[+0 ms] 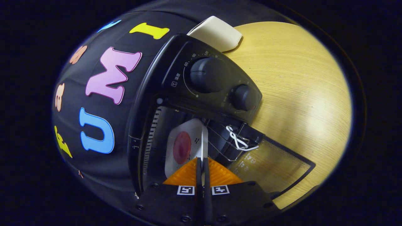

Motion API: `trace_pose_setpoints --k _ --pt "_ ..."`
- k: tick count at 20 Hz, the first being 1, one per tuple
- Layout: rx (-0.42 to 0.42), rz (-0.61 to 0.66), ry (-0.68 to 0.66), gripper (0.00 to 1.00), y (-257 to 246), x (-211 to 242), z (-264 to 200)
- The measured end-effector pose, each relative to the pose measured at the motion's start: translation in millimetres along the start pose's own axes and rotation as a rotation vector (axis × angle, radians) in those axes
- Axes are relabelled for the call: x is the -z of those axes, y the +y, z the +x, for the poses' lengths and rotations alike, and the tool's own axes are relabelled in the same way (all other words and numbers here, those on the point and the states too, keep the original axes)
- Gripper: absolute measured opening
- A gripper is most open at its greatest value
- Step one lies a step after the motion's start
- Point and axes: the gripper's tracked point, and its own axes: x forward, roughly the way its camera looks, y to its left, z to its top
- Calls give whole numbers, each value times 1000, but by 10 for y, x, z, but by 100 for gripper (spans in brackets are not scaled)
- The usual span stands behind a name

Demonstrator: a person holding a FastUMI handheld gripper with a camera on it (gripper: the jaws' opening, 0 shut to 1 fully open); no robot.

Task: Open the toaster oven, put the food inside, and close the toaster oven door.

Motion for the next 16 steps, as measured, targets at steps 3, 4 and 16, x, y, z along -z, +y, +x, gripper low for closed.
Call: trace_pose_setpoints --k 3,4,16 --pt "1 -2 -20 6 25 5 80" --pt "0 -7 -23 6 31 -4 82" --pt "-103 -64 152 82 157 254 -300"
